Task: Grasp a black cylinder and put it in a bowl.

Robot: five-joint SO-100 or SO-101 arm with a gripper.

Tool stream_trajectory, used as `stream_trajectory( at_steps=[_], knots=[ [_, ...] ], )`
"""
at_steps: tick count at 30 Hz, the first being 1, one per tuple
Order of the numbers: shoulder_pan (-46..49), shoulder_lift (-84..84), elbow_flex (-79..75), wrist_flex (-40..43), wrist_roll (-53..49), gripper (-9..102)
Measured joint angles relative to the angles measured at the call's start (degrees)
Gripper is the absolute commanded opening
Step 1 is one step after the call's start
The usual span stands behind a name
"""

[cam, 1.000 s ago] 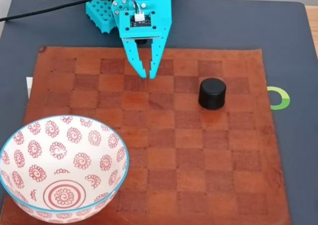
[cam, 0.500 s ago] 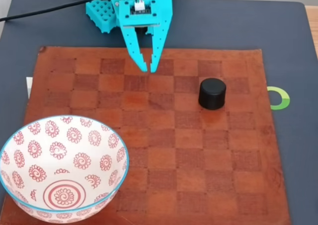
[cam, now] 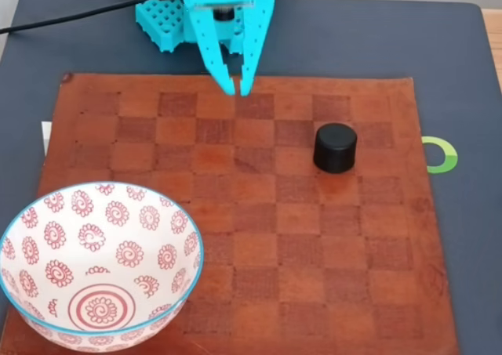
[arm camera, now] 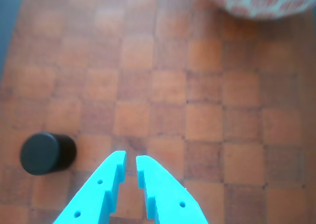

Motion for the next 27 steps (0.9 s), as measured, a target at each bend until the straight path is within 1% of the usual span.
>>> stream_trajectory(
  at_steps=[11, 15, 19, 25, 27],
  knots=[
    [0.0, -1.4, -6.4, 0.1, -0.4, 0],
    [-0.1, -12.3, -12.4, 0.1, -2.9, 0],
    [1.2, -27.5, -20.6, 0.1, -4.7, 0],
    [0.1, -46.3, -31.6, 0.1, -5.4, 0],
    [-1.9, -51.3, -34.5, 0.1, -5.4, 1]
  ],
)
